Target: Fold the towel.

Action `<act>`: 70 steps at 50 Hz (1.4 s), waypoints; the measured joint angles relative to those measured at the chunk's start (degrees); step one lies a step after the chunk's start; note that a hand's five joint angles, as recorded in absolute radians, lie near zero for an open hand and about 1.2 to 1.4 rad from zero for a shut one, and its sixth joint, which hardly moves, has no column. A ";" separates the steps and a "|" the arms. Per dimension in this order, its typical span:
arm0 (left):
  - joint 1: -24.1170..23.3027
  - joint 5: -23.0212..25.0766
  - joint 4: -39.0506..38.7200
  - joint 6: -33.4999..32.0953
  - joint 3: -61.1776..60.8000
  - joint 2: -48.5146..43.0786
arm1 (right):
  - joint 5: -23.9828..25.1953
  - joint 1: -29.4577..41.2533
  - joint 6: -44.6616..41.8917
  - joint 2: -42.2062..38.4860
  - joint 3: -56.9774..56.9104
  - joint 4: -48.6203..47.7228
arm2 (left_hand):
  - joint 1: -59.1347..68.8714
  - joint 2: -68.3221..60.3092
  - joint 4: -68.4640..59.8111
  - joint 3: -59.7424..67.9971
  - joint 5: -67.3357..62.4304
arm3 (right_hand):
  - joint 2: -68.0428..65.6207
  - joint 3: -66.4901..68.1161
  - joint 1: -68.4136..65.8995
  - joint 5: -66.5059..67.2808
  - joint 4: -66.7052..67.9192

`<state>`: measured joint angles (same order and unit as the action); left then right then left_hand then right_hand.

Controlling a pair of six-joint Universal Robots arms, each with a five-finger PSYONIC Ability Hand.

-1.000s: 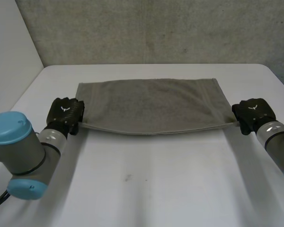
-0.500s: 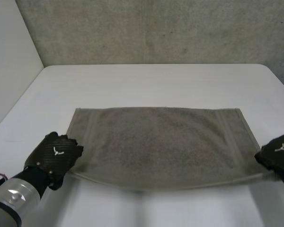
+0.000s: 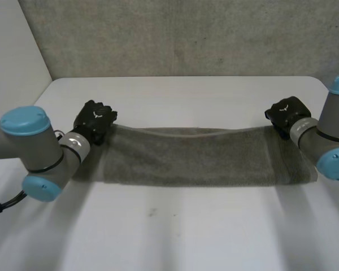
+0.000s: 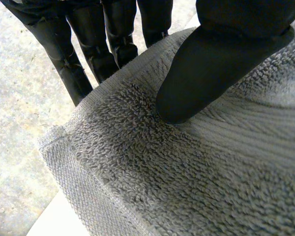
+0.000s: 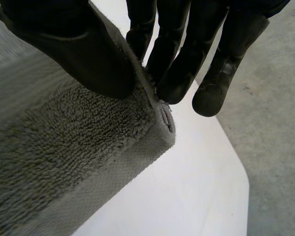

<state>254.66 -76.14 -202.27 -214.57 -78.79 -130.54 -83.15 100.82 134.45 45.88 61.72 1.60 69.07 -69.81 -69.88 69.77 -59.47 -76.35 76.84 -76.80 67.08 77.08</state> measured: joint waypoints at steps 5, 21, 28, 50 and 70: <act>-0.05 -0.18 -0.07 1.67 6.29 -4.92 | -1.20 0.24 -0.24 -5.10 -6.90 -0.34 | 0.00 0.00 0.00 0.00 0.00 | 0.00 0.00 0.00 0.00 0.00; -0.07 -2.58 0.51 2.06 17.21 -12.94 | -3.34 0.93 -0.83 -14.94 -20.92 -0.17 | -0.70 1.08 1.14 -1.08 0.77 | 13.08 -12.83 12.80 -13.62 -12.94; -0.38 -2.75 0.45 2.69 17.61 -13.20 | -3.60 2.03 -0.32 -15.05 -22.74 -0.30 | -51.99 52.91 52.49 -52.85 51.68 | 61.86 -62.36 62.44 -63.77 -62.05; -1.49 -7.52 0.51 23.34 -5.72 15.85 | -6.50 2.40 15.00 14.56 6.39 1.46 | -59.13 60.33 60.31 -60.22 57.81 | 61.86 -62.61 63.81 -63.77 -62.09; -2.19 -7.63 -8.92 28.78 -27.67 25.82 | 7.42 -8.89 14.28 14.59 31.63 -11.24 | -59.15 60.35 60.33 -60.24 57.81 | 41.15 -41.23 40.81 -40.80 -41.41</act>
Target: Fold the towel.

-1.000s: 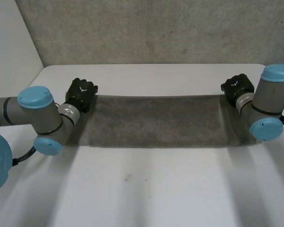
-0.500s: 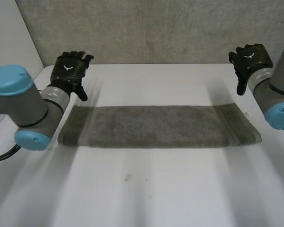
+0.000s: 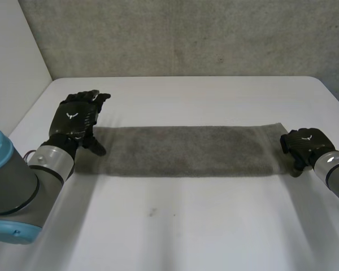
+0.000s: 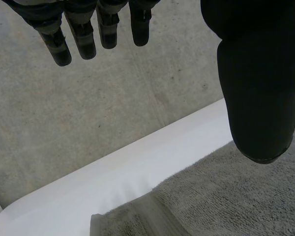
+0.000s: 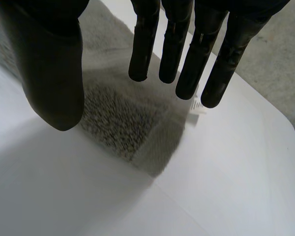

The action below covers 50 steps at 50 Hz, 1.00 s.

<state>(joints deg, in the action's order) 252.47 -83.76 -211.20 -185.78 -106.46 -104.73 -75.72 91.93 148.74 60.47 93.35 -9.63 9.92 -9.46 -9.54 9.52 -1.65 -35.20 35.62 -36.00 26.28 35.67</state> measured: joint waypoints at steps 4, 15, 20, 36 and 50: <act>0.02 -0.43 -1.43 0.17 -0.95 -0.10 | 0.33 -0.80 -0.60 -2.04 -0.24 -1.61 | 0.00 0.00 0.00 0.00 0.00 | -0.24 0.29 -0.38 0.49 0.34; 0.03 -1.08 -2.16 0.16 -1.71 -0.17 | 0.19 -2.22 -2.35 -4.17 -1.19 -4.50 | 0.00 0.00 0.00 0.00 0.00 | -15.02 14.46 -14.11 13.21 14.47; -0.02 -1.08 -2.11 0.16 -1.69 -0.29 | 0.25 -2.50 -2.51 -4.95 -1.68 -5.46 | 0.00 0.01 0.00 0.00 0.00 | -38.97 38.46 -38.57 37.86 38.57; 0.08 -1.10 -2.02 0.16 -1.87 -0.35 | -8.66 -15.43 -9.16 -3.26 -8.01 -2.51 | 0.00 0.01 0.00 0.00 0.00 | -39.89 40.87 -39.77 40.13 41.32; 0.08 -1.14 -2.07 0.16 -2.04 -0.34 | -6.55 -5.86 -6.39 3.48 -12.46 0.47 | 0.00 0.02 0.00 0.00 0.00 | -40.13 40.98 -39.99 40.13 41.33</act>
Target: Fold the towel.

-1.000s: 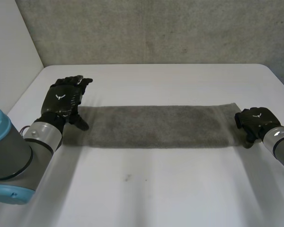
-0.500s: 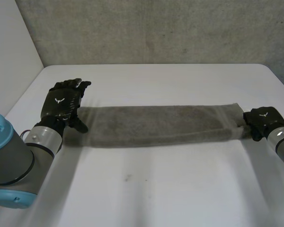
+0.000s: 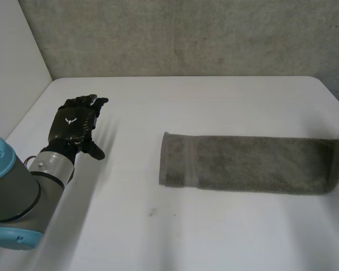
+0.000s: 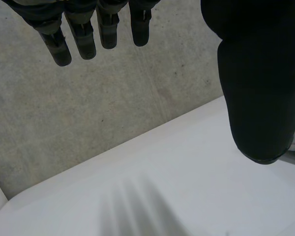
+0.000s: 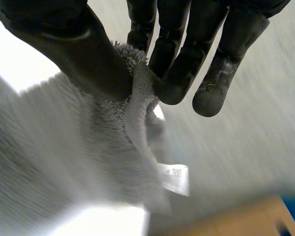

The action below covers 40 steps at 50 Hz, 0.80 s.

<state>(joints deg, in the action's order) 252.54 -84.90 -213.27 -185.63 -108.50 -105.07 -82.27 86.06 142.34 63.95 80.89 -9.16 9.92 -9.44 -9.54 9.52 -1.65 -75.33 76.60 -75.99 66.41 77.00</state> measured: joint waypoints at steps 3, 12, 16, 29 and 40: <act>-0.02 0.00 0.00 0.00 -0.03 -0.08 | 1.27 9.63 2.96 0.79 -0.21 -0.61 | 0.00 0.00 0.00 0.00 0.00 | -0.31 0.03 0.00 0.07 0.00; -0.02 0.03 0.00 0.00 -0.21 -0.13 | 2.64 32.80 4.66 -5.17 -1.84 -1.40 | 0.00 0.00 0.00 0.00 0.00 | -0.31 0.03 0.00 0.01 0.00; -0.04 0.08 -0.03 0.00 -0.35 -0.25 | 2.57 40.12 4.37 -9.79 -2.94 -1.37 | 0.00 0.00 0.01 0.00 0.00 | -0.31 0.03 0.00 0.00 0.00; -0.13 0.09 -0.04 0.00 -0.41 -0.42 | -0.34 43.14 7.10 -9.95 -4.02 0.51 | 0.00 0.00 0.01 0.00 0.00 | 60.94 -62.43 61.97 -63.18 -62.07; -0.40 0.10 -0.18 -0.02 -0.48 -1.08 | 2.02 25.40 17.95 2.06 8.65 1.48 | 0.00 0.01 0.01 0.00 0.00 | 60.94 -62.47 62.80 -63.18 -62.09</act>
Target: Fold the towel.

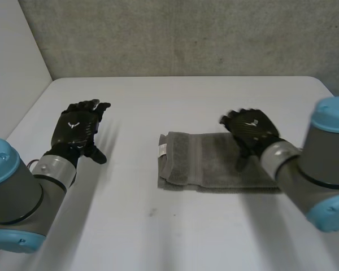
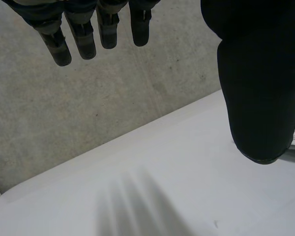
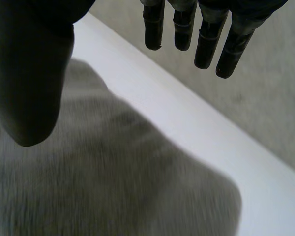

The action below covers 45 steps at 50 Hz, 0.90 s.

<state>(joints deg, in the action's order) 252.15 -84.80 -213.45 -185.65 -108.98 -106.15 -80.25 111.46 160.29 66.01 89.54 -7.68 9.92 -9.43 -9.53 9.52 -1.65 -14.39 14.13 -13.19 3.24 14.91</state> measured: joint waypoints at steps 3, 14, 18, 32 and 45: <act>-0.29 0.00 -0.18 -0.06 -0.01 -0.35 | 2.25 -4.52 0.41 1.09 4.53 -0.28 | 0.00 0.00 0.00 0.00 0.00 | 0.00 0.04 -0.27 0.15 0.01; -0.81 -0.01 -1.01 -0.22 -0.24 -0.91 | 6.18 -15.42 -6.89 0.87 16.31 -7.65 | 0.00 0.00 0.00 0.00 0.00 | -61.37 61.43 -61.85 62.27 60.47; -0.80 -0.01 -1.03 -0.17 -0.27 -0.88 | 1.89 -15.12 -12.61 1.08 15.50 -10.86 | 0.00 0.01 0.00 0.00 0.00 | -61.54 62.54 -62.33 63.26 62.12; -0.76 -0.03 -1.00 -0.06 -0.32 -0.73 | -3.14 10.21 -22.67 -4.66 -0.47 -12.60 | 0.00 0.02 0.00 0.00 0.00 | -61.54 62.54 -62.78 63.27 62.12; -0.73 -0.02 -1.00 -0.14 -0.36 -0.77 | 1.74 22.62 -32.94 -15.03 -7.33 -6.95 | 0.00 0.02 0.00 0.00 0.00 | -46.02 48.48 -47.56 48.49 47.89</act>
<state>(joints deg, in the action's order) 251.42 -84.82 -214.45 -185.79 -109.34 -106.92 -78.51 134.08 127.35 50.98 82.21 -14.63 9.92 -9.42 -9.53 9.52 -1.65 -60.41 62.61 -60.75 51.73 62.80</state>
